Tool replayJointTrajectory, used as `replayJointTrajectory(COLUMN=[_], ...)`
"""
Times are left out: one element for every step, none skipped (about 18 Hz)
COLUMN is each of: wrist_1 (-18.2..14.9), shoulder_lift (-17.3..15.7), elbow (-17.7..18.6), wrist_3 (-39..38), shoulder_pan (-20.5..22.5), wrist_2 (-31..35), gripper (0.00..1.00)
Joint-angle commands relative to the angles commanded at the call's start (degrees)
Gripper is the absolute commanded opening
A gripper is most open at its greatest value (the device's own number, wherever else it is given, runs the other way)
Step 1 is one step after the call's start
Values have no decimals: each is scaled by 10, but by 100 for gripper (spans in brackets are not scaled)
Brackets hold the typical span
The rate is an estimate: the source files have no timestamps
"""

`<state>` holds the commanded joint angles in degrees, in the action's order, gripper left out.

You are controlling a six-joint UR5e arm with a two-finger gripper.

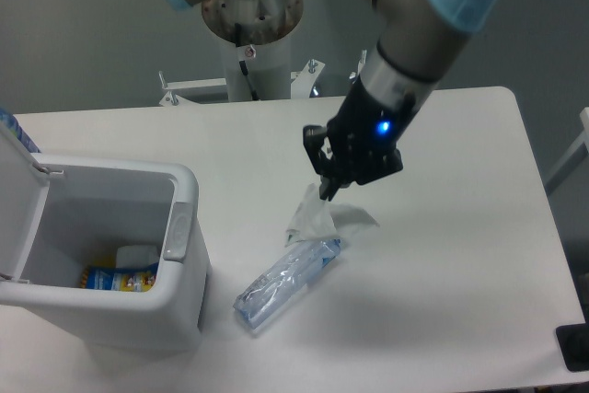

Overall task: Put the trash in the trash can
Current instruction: 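Lift the white wrapper up off the table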

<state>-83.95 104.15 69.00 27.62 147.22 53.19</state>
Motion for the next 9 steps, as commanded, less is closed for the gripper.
replayJointTrajectory(wrist_1=[19, 36, 48, 55, 58, 59, 60, 63, 68], shoulder_lift=[-2, -3, -3, -5, -5, -5, -6, -10, -12], elbow=[-4, -4, -3, -2, -1, -1, -1, -2, -2], wrist_3=[-22, -37, -45, -49, -54, -62, -70, -78, -88], shoulder_pan=[-2, -4, -4, -5, -7, -8, -11, -15, -24], wrist_2=[-11, -21, -32, -44, -53, -55, -55, -55, -55], gripper=[0, 0, 0, 0, 0, 0, 0, 0, 0])
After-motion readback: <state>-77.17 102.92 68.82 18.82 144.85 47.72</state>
